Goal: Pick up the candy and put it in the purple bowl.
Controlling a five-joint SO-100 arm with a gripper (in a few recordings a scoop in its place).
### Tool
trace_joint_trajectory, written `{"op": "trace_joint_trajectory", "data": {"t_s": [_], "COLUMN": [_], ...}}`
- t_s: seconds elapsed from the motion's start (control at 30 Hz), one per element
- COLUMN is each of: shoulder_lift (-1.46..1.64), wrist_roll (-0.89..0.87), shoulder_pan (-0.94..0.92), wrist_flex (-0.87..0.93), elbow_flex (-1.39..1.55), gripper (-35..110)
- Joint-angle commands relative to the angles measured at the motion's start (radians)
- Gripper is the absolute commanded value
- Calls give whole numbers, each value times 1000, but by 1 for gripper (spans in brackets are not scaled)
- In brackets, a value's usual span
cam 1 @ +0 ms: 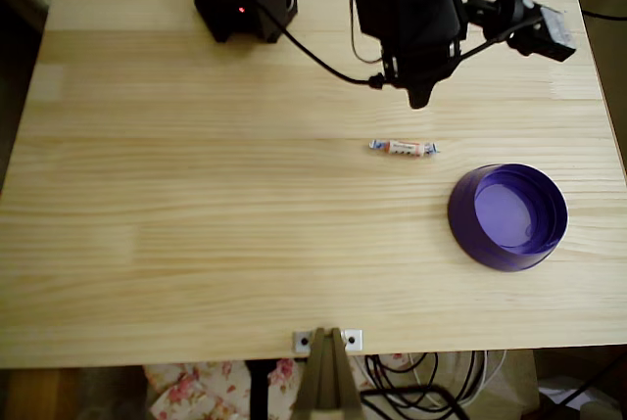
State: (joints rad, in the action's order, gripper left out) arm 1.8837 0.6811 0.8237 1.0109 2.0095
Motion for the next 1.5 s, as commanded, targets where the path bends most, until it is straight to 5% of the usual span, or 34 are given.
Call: {"op": "trace_joint_trajectory", "data": {"t_s": [0.0,1.47], "shoulder_lift": [-8,-279], "wrist_roll": [31,-61], "shoulder_pan": [34,-58], "wrist_flex": [-44,-190], "elbow_flex": [-31,-40], "gripper": [1,11]}}
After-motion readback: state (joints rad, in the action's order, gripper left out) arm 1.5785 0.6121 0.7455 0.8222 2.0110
